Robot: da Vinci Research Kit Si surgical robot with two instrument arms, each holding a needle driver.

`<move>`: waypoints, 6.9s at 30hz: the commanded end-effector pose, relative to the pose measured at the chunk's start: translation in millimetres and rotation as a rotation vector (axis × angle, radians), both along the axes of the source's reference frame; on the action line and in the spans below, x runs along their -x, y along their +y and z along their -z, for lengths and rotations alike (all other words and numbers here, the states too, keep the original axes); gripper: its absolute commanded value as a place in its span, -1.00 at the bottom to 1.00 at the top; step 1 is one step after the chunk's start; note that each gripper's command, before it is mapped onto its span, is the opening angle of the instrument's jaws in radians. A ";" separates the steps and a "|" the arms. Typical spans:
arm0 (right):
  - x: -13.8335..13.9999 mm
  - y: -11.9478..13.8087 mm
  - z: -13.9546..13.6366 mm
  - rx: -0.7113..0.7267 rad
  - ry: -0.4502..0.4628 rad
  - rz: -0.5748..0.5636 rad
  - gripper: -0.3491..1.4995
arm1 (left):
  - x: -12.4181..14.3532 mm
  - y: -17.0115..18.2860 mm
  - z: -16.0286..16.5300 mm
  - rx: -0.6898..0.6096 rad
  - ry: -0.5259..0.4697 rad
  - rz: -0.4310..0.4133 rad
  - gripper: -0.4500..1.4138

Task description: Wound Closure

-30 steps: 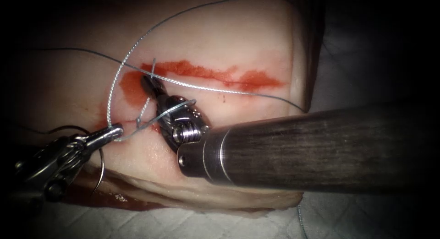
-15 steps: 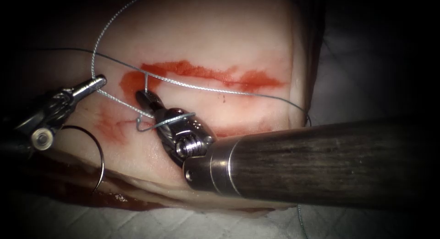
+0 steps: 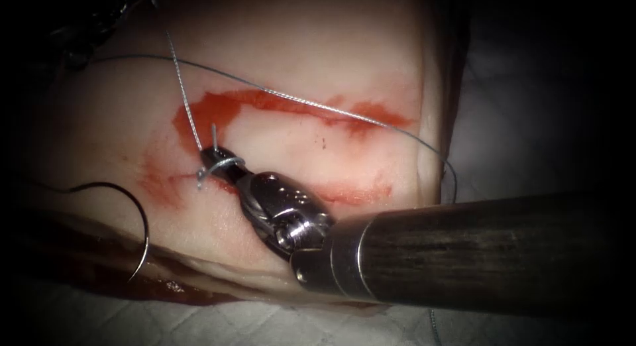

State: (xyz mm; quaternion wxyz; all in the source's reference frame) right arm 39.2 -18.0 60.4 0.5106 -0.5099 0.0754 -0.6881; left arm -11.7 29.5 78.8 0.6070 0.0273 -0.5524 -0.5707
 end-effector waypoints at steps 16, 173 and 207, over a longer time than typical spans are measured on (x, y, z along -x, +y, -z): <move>-0.8 -1.7 0.1 0.331 -0.019 0.397 -1.00 | 1.2 8.7 -2.1 0.098 0.192 0.004 -1.00; -5.9 4.7 -2.7 0.014 0.036 0.120 -1.00 | 14.3 8.9 23.1 0.123 -0.190 -0.051 -1.00; 11.3 1.7 3.9 0.016 0.056 0.174 0.85 | -1.4 -1.0 15.2 -0.023 -0.006 0.001 -1.00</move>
